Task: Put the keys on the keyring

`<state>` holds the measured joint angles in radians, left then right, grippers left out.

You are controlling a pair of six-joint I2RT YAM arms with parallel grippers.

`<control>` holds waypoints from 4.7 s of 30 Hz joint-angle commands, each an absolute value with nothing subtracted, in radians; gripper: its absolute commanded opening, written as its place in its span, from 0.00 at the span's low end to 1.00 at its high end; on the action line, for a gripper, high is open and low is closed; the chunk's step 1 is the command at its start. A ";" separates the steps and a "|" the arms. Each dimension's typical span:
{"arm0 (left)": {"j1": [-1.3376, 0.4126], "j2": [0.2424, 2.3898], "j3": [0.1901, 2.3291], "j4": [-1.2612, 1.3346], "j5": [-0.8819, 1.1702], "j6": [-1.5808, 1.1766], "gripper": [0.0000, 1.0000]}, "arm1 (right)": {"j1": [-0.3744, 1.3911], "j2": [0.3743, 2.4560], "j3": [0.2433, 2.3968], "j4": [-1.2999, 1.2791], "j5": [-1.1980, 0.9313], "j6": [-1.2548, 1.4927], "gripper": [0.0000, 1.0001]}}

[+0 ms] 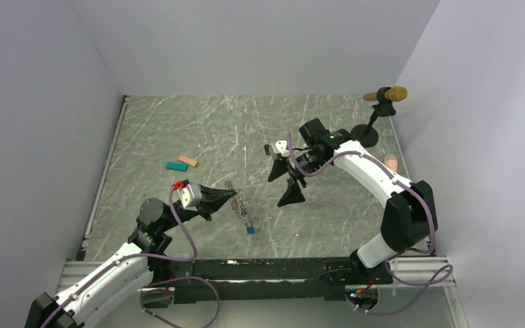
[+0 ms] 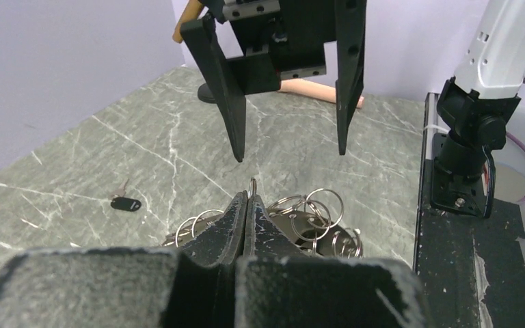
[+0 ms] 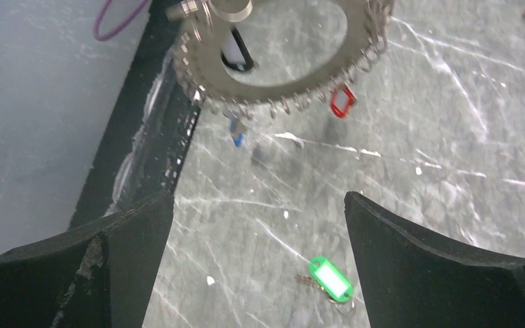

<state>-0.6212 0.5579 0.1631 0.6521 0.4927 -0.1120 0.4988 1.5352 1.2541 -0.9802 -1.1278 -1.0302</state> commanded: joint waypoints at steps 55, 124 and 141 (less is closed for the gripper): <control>-0.473 0.574 0.545 0.064 0.863 0.354 0.00 | 0.284 1.954 1.152 -0.681 -0.856 -0.486 0.58; -0.474 0.569 0.547 0.045 0.854 0.368 0.00 | 0.275 1.989 1.211 -0.812 -0.815 -0.590 0.00; -0.472 0.627 0.592 0.280 0.929 0.187 0.00 | 0.333 1.636 1.591 -1.306 -1.006 -1.243 0.00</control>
<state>-0.4763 0.5968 0.5045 0.1101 0.8646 0.2653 0.2962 1.7287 1.4635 -1.1358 -0.9497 -1.0298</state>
